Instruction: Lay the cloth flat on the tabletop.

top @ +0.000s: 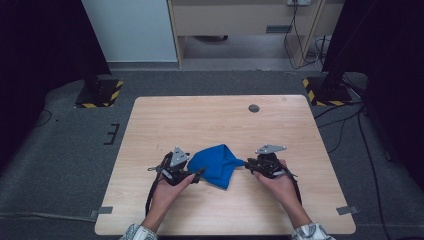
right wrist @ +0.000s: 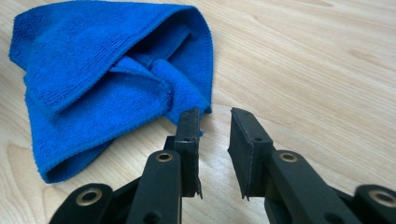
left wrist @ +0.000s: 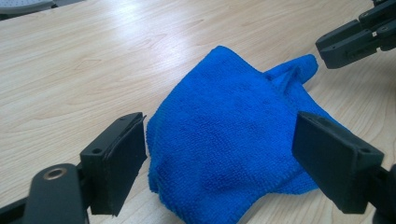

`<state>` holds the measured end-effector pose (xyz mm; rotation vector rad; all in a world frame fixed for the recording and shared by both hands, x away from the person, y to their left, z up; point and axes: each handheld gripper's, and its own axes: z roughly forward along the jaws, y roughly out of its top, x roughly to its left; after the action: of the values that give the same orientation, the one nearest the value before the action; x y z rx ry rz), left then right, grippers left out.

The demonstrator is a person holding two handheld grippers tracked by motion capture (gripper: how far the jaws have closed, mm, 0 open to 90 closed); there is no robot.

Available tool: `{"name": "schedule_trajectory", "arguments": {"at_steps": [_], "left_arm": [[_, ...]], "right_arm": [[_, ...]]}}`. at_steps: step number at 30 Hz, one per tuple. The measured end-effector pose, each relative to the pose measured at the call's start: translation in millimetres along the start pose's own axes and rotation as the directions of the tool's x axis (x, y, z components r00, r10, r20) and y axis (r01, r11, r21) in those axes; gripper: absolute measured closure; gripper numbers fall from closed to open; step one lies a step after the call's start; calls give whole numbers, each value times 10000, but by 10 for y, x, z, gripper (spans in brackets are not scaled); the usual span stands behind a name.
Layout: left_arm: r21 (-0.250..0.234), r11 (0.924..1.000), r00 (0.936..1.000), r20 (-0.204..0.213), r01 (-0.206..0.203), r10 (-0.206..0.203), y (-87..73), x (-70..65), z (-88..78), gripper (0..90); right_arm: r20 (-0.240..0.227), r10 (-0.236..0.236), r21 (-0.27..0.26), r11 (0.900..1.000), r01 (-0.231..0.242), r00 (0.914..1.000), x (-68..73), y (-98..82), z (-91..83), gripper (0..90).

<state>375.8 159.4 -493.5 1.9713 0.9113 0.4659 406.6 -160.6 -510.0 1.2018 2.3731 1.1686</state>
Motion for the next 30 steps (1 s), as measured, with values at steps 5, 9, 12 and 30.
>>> {"name": "schedule_trajectory", "arguments": {"at_steps": [5, 9, 12, 30], "left_arm": [[57, 10000, 10000, 23, -22, 21, -8, -3, 12, 185], [86, 9999, 9995, 269, 149, -151, -12, -21, 28, 214], [120, 9999, 9993, 370, 52, -57, -4, -56, 43, 226], [606, 9922, 9921, 693, -1089, 1046, 5, -344, 219, 250]], "right_arm": [[-364, 321, 335, 9990, -309, 9988, 11, -15, 67, 568], [-602, 332, 330, 9990, -313, 9976, 18, -11, 95, 590], [-749, 186, 289, 9994, -165, 9970, 41, -4, 138, 628], [-608, -323, -111, 9994, 317, 9976, 131, 65, 101, 890]]}}
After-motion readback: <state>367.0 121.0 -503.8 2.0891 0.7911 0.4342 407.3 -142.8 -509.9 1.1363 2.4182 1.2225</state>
